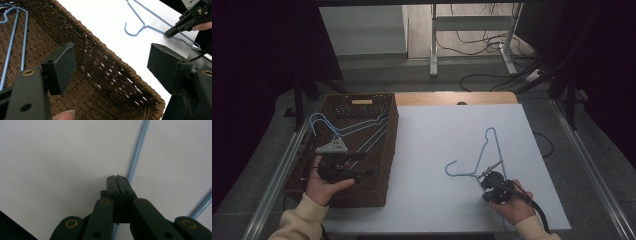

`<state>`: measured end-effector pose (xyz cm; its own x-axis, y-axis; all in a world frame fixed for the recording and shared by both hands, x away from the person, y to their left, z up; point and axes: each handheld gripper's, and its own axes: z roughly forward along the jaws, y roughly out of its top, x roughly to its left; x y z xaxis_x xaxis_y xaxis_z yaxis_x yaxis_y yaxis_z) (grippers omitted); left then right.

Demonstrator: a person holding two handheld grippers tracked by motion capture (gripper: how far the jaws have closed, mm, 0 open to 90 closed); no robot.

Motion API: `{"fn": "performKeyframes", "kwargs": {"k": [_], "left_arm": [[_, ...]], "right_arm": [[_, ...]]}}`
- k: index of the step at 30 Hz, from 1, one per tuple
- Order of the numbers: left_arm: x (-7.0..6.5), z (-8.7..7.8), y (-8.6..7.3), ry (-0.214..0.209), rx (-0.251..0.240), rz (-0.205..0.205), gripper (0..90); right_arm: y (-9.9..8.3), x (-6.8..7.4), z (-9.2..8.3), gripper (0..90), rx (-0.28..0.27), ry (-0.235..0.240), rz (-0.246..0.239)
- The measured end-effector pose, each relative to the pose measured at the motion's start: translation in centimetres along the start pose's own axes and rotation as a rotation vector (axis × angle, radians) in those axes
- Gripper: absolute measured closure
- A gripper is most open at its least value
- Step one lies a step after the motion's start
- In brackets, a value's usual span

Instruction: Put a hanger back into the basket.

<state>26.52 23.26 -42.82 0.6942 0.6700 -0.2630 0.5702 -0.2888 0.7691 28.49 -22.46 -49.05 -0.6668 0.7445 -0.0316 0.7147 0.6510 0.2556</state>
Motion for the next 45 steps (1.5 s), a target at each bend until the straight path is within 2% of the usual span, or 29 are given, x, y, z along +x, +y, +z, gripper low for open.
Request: {"fn": "performKeyframes", "kwargs": {"k": [3, 5, 8, 11, 18, 23, 26, 29, 34, 45], "left_arm": [[0.0, 0.0, 0.0, 0.001, -0.001, 0.0, 23.4], [0.0, 0.0, 0.0, 0.0, -0.001, 0.0, 23.4], [0.0, 0.0, 0.0, 0.001, 0.0, 0.0, 23.4], [0.0, 0.0, 0.0, 0.002, 0.001, 0.001, 23.4], [0.1, -0.2, -0.1, 0.004, -0.001, -0.001, 23.4], [0.0, -0.1, -0.1, 0.004, -0.002, 0.0, 23.4], [0.0, -0.2, -0.1, 0.004, -0.002, 0.0, 23.3], [0.1, -0.2, -0.1, 0.004, -0.002, 0.0, 23.4], [0.1, -0.1, -0.1, 0.004, -0.001, 0.001, 23.3], [0.1, -0.1, -0.1, 0.005, -0.001, 0.003, 23.4]], "right_arm": [[0.1, -0.2, -0.4, 86.4, -0.05, 0.004, 0.006], [0.4, -0.5, -0.6, 81.8, -0.082, -0.025, 0.022], [0.7, -0.9, -0.4, 73.2, -0.103, -0.06, 0.04], [1.2, -1.1, 0.0, 70.1, -0.109, -0.07, 0.059], [1.7, -0.6, 0.8, 72.2, -0.063, -0.081, 0.069], [1.7, -0.1, 0.9, 82.3, -0.044, -0.086, 0.091], [1.9, -0.3, 0.9, 84.2, -0.038, -0.064, 0.131], [1.9, -0.7, 0.9, 85.0, -0.037, -0.038, 0.151], [1.6, -1.5, 0.7, 86.8, -0.059, 0.017, 0.158], [1.6, -2.6, -2.0, 86.9, -0.244, 0.253, 0.184]]}}
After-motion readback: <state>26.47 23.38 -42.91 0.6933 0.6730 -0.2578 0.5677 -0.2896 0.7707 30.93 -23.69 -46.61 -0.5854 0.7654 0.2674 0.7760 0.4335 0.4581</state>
